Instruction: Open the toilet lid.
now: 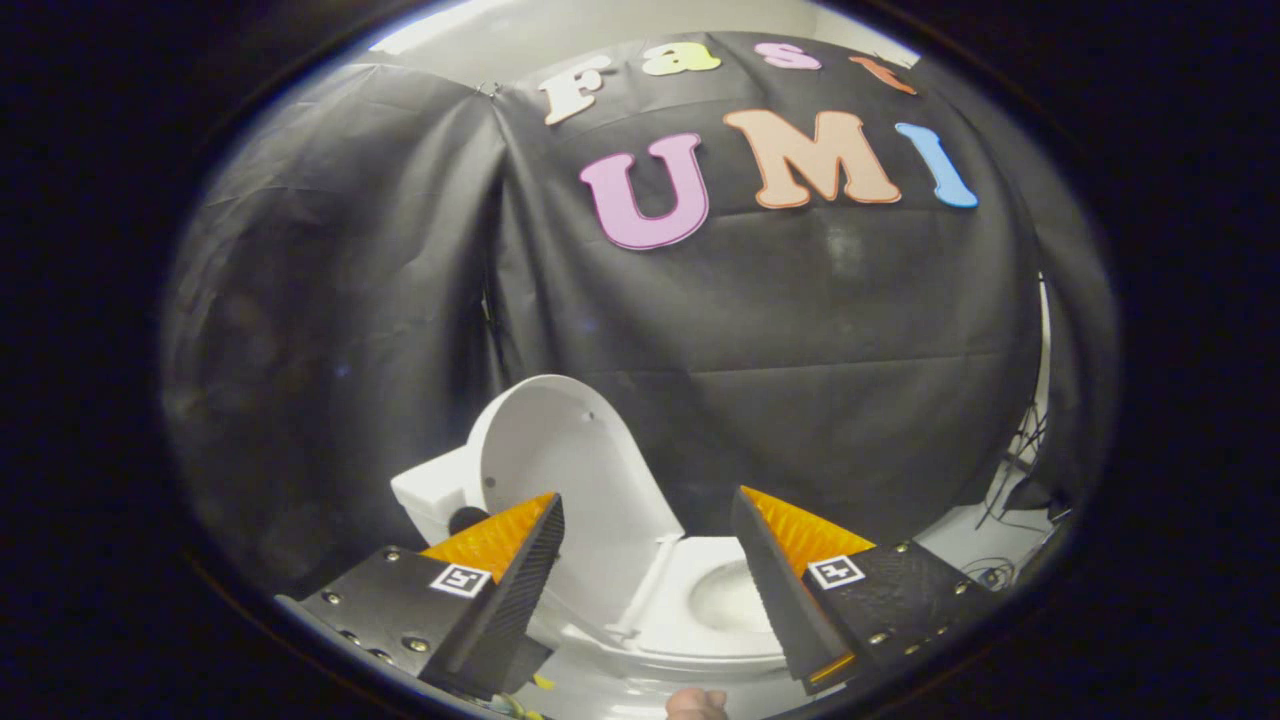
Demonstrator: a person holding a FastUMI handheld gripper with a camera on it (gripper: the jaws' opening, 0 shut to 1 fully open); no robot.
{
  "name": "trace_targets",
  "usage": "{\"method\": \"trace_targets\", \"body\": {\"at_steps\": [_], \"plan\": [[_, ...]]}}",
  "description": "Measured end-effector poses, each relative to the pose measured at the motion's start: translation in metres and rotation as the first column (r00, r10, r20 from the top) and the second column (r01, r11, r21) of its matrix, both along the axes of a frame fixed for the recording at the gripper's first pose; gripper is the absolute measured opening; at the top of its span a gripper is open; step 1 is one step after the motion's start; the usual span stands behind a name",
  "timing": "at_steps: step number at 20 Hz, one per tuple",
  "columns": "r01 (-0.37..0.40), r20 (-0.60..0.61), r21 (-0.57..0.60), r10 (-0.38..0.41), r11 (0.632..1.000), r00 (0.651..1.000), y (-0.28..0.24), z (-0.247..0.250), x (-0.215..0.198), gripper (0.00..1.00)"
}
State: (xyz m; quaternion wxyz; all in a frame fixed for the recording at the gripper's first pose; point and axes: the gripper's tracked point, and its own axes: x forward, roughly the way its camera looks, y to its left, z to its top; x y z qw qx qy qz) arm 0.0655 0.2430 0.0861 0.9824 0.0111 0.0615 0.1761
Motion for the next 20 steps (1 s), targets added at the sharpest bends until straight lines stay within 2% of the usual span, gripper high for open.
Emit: {"method": "trace_targets", "body": {"at_steps": [8, 16, 20], "plan": [[0.136, 0.024, -0.049, -0.135, 0.989, 0.991, -0.113, 0.007, -0.006, 0.99], [0.255, 0.094, -0.047, -0.250, 0.966, 0.964, -0.216, 0.026, -0.038, 0.99], [0.255, 0.125, -0.043, -0.248, 0.966, 0.961, -0.243, 0.038, -0.063, 0.99]]}}
